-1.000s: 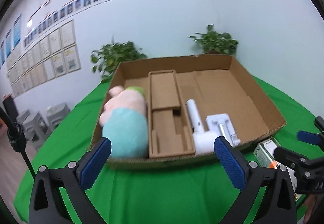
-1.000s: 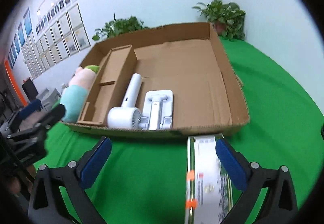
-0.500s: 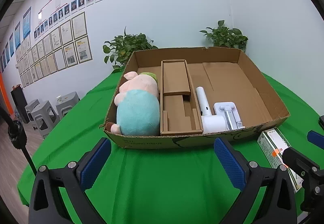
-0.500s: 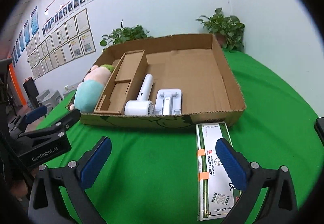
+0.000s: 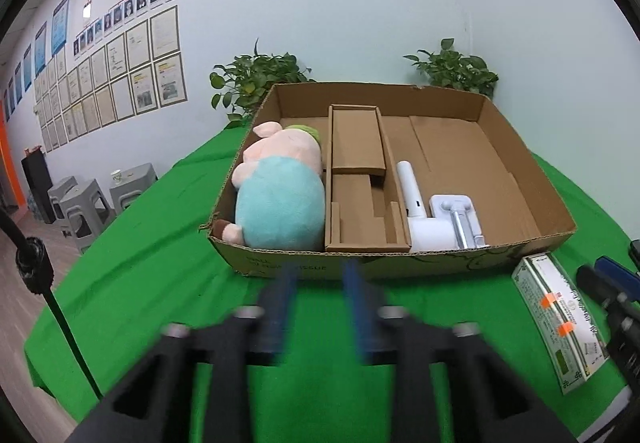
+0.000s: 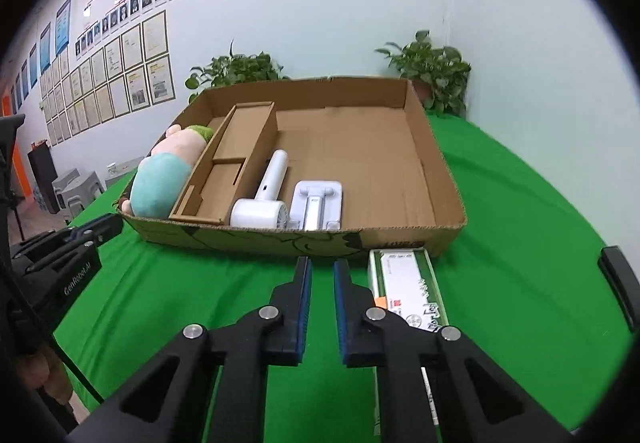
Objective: Organize objects
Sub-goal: 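Move the right gripper toward the green-and-white medicine box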
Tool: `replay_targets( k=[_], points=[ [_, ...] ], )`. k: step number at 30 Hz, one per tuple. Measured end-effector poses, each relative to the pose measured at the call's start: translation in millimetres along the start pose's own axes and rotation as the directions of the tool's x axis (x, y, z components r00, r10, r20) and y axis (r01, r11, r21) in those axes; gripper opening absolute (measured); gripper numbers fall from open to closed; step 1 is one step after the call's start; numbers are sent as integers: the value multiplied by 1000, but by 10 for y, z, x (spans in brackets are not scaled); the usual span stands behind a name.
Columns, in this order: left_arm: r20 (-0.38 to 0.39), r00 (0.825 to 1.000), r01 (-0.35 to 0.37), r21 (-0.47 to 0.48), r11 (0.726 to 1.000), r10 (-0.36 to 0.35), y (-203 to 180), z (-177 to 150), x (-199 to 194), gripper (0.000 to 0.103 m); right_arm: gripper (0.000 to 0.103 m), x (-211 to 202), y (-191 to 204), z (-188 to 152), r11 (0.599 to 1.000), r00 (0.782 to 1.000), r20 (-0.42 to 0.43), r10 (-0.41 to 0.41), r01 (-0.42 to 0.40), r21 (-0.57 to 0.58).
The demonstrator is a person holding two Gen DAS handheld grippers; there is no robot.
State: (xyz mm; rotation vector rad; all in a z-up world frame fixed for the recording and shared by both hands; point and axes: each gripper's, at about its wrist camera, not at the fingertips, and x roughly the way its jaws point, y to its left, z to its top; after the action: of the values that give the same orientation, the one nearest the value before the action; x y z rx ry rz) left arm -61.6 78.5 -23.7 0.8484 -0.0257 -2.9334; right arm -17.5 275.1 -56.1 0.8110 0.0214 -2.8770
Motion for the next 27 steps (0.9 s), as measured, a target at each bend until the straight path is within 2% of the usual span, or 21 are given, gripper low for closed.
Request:
replay_targets(
  k=[1, 2, 3, 9, 27],
  points=[
    [5, 1000, 4, -6, 1000, -4, 10, 6, -6, 92, 68, 7, 4, 5, 1000, 1000, -7, -8, 8, -5],
    [20, 1000, -2, -13, 1000, 2, 18, 5, -26, 97, 86, 11, -3, 3, 1000, 1000, -7, -17, 17, 0],
    [36, 999, -12, -16, 1000, 13, 20, 5, -48, 97, 98, 4, -6, 0, 1000, 1000, 2, -18, 18, 5],
    [26, 999, -26, 32, 999, 25, -66, -11, -28, 97, 102, 50, -25, -22, 1000, 1000, -22, 14, -14, 17],
    [-1, 1000, -12, 8, 1000, 12, -36, -35, 45, 97, 102, -5, 4, -33, 1000, 1000, 12, 23, -23, -7]
  ],
)
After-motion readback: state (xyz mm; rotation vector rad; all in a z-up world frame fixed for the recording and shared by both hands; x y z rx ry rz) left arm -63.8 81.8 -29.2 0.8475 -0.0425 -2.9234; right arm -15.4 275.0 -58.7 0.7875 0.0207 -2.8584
